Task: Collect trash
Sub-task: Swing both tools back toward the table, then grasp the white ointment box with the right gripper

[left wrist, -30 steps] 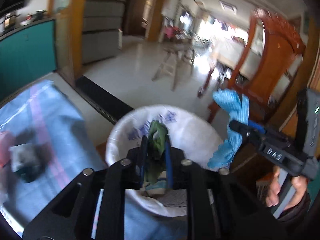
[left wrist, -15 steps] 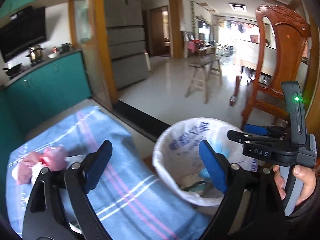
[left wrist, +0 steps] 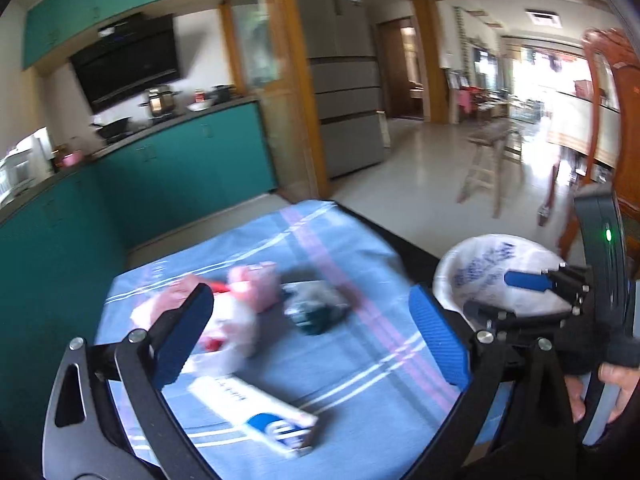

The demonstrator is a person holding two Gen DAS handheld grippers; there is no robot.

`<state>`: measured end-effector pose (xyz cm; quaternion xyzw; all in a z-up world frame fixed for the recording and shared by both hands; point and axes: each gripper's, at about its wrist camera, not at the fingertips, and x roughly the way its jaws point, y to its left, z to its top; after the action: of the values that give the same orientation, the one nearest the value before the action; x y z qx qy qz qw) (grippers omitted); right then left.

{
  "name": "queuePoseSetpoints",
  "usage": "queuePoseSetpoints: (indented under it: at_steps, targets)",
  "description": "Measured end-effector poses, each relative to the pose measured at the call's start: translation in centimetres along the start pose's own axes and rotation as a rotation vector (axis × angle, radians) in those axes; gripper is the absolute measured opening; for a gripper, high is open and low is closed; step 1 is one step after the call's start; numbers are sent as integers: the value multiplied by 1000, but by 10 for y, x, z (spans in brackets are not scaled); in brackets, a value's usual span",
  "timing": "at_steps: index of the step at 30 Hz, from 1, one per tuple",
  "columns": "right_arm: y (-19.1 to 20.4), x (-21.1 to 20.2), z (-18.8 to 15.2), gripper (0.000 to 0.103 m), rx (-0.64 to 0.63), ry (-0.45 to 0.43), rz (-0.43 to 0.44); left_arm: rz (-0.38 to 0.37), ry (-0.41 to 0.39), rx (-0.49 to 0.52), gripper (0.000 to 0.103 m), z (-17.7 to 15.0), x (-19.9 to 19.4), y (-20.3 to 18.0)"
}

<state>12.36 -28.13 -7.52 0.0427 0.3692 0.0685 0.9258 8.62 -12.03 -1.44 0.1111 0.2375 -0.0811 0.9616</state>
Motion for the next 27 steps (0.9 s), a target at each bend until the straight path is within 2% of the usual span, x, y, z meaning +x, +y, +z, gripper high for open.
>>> queuePoseSetpoints:
  at_steps: [2,7,10,12,17,21,23,27]
  targets:
    - [24,6,2,70,-42,10,45,51,8,-36,100,-5,-5,23]
    - [101,25,3,78,-197,39,167,169,45,-134,100,-26,-17,81]
    - [143,38,3,79,-273,66,242,256,81,-228,100,-47,-28,126]
    - [167,47,0,79,-314,84,273,283,99,-297,100,-61,-35,152]
    - [213,73,-8,79,-387,148,279,311,141,-437,100,-90,-48,196]
    - [233,90,-18,79,-448,194,246,308,164,-447,100,-101,-49,203]
    - [240,95,-23,75,-470,220,270,304,167,-443,100,-104,-49,202]
    - [252,94,-32,44,-520,242,293,291,172,-449,100,-108,-46,201]
